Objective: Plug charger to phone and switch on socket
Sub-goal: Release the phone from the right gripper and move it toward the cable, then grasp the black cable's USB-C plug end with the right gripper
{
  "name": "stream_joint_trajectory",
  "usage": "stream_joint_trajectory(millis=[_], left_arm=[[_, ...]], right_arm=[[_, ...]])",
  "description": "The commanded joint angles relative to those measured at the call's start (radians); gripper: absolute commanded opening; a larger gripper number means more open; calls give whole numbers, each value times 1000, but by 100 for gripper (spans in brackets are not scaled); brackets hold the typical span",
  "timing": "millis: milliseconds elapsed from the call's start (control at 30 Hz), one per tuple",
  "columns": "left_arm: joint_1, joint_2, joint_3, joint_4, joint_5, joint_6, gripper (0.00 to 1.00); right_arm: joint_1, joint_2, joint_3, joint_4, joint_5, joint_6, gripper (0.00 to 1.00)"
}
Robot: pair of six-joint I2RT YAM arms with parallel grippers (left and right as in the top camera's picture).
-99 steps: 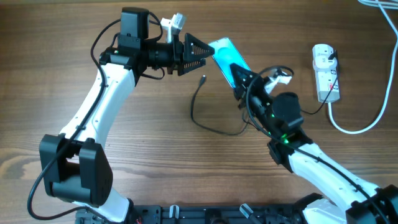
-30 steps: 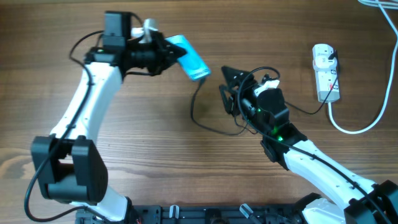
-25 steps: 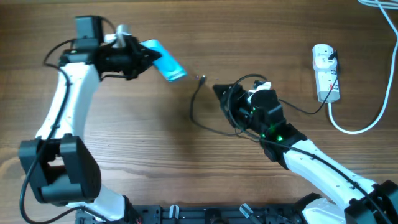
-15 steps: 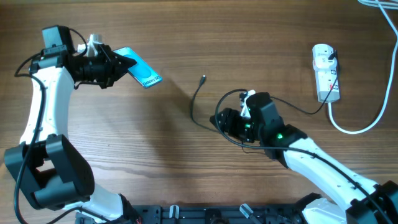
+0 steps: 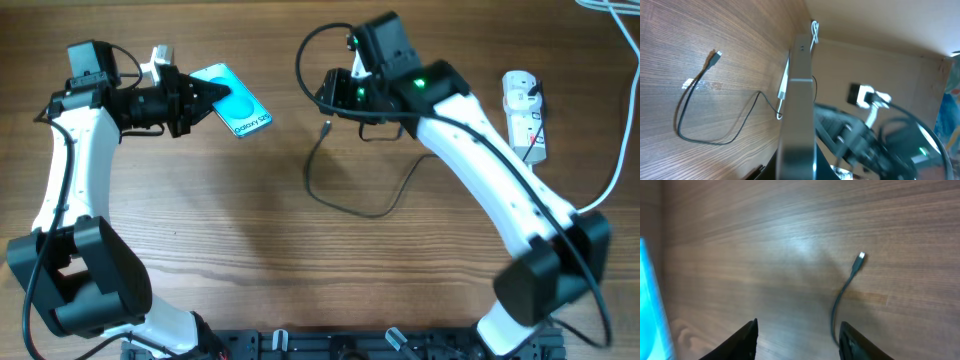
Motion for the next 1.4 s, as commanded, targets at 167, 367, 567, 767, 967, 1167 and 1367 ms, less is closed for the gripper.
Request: stream_joint_trajectory(millis=[167, 367, 567, 767, 967, 1167, 1367], left_arm=[[3, -7, 2, 3, 55, 16, 4], [3, -7, 2, 3, 55, 16, 4], [3, -7, 2, 3, 55, 16, 4], [3, -7, 2, 3, 55, 16, 4], [3, -7, 2, 4, 55, 16, 4], [3, -7, 2, 3, 55, 16, 4], [3, -7, 2, 3, 55, 16, 4]], right_arm=[[-5, 239, 24, 50, 32, 13, 43], [-2, 345, 24, 111, 36, 34, 32], [2, 409, 23, 153, 75, 34, 32], [9, 460, 18, 180, 93, 33, 31], [37, 467, 10, 188, 172, 61, 20], [65, 469, 10, 190, 245, 24, 5], [56, 448, 19, 84, 252, -93, 5]])
